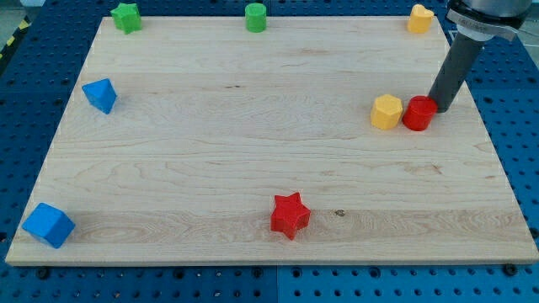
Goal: Place the yellow heart vertically above the yellow hexagon
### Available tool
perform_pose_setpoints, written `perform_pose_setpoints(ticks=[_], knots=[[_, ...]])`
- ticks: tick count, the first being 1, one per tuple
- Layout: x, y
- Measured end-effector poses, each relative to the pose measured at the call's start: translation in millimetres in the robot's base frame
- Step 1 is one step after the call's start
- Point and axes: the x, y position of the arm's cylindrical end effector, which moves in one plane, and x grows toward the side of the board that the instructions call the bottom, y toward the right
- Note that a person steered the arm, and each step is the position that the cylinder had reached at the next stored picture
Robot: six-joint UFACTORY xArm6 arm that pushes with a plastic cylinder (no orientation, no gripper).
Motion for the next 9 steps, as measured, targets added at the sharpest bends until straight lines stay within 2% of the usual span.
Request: perform_pose_setpoints(ticks=[1, 4, 5, 7, 9], knots=[[-21.4, 6.7], [-180.0, 59.0], [-212.8, 66.6], [-212.9, 48.0], [-209.6, -4.4]])
